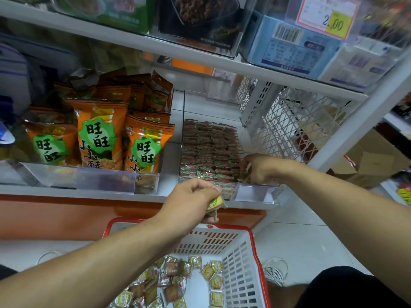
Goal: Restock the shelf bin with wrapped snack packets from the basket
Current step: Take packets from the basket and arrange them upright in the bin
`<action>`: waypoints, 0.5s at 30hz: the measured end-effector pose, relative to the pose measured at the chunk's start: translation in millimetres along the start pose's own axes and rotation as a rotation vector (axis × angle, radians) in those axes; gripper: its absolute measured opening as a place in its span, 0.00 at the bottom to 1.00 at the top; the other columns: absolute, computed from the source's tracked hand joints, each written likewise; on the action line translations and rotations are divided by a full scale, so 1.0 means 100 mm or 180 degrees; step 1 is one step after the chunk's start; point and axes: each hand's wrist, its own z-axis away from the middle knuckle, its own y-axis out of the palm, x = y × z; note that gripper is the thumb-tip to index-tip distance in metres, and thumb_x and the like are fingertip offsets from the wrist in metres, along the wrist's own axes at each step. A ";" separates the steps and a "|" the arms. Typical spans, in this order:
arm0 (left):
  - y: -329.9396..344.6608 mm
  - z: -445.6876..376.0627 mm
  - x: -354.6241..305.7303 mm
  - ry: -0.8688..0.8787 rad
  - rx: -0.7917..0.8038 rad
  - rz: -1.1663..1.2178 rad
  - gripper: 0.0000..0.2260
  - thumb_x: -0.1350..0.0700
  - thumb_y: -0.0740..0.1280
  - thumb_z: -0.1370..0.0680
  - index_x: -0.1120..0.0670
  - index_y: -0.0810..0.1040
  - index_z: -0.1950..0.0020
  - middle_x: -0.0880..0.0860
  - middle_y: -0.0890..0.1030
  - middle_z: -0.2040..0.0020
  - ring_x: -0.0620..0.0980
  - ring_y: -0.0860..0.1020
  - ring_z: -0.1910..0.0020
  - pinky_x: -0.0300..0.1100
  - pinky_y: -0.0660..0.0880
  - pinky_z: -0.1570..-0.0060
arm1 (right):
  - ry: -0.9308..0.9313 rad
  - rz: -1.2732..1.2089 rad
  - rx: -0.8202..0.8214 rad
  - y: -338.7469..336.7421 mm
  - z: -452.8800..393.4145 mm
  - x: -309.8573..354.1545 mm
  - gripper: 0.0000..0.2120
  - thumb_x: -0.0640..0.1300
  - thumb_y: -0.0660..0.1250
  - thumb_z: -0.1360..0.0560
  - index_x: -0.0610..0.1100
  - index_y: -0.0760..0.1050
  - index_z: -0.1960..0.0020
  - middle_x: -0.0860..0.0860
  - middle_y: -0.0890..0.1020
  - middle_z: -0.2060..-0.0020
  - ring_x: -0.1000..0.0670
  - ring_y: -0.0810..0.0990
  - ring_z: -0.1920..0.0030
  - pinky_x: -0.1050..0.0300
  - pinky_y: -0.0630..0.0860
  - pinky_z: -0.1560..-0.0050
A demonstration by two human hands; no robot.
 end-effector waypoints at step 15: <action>0.00 -0.04 0.01 0.0000 -0.0085 -0.0034 0.06 0.54 0.72 0.20 0.57 0.82 0.48 0.61 0.82 0.49 0.53 0.83 0.60 0.42 0.82 0.61 | 0.0501 -0.2273 0.0724 -0.02 -0.06 -0.24 0.12 0.33 0.71 0.24 0.39 0.77 0.41 0.39 0.81 0.41 0.38 0.82 0.41 0.38 0.78 0.38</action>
